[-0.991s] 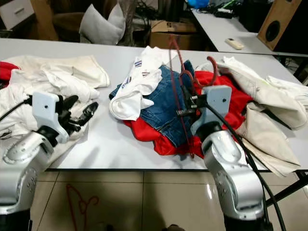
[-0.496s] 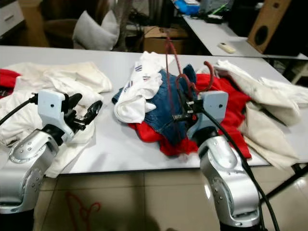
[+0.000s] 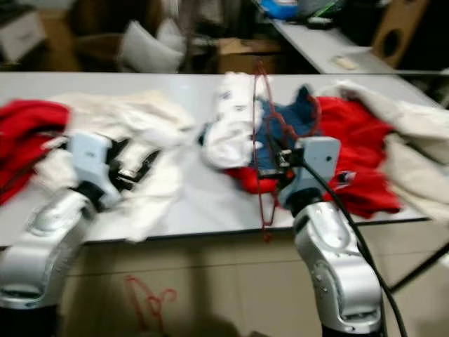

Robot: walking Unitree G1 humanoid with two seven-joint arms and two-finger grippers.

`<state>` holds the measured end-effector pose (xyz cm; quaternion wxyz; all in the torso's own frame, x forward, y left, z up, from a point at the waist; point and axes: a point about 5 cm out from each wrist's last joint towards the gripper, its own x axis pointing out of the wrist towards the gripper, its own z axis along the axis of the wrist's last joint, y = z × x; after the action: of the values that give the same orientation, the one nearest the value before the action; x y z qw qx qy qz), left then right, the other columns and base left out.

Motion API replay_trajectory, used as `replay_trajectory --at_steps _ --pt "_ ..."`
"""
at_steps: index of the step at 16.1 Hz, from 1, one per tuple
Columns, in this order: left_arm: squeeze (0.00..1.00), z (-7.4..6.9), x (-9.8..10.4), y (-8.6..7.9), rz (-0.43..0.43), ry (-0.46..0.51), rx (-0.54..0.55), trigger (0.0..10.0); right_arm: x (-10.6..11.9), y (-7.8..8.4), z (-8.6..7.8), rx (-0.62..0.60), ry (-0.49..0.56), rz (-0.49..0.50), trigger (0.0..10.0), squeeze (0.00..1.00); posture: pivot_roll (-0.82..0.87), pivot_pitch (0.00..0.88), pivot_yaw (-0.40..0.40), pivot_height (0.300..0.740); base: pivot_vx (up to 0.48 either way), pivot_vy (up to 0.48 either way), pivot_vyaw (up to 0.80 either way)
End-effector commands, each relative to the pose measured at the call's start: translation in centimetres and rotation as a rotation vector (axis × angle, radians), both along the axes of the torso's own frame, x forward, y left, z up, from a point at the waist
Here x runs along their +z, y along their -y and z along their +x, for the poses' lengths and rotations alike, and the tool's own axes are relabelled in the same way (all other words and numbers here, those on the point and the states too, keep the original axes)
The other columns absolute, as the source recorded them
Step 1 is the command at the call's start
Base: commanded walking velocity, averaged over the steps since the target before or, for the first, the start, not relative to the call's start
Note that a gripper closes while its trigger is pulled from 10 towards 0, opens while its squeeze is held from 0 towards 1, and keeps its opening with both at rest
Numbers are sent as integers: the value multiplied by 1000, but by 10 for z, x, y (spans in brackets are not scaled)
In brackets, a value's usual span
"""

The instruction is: Hang hanger

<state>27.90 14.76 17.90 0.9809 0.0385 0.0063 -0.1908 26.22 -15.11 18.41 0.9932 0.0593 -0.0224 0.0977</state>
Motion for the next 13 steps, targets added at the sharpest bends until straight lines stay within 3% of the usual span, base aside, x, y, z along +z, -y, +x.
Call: replay_trajectory --at_steps 1,9,10,13 --pt "0 0 2 -4 12 3 15 10000 1 -3 0 21 -4 7 10000 0 -56 0 -13 710 0 379 0" --pt "0 1 0 -4 20 -1 16 10000 -2 -1 0 24 -3 -33 10000 0 -62 0 -11 710 0 381 0" --pt "0 1 0 -4 19 0 17 10000 -4 0 0 23 -9 -35 10000 0 -62 0 -11 710 0 382 -775" --pt "0 4 2 -2 38 22 15 10000 -6 5 0 1 -14 -29 10000 0 -64 0 -12 710 0 -277 -773"
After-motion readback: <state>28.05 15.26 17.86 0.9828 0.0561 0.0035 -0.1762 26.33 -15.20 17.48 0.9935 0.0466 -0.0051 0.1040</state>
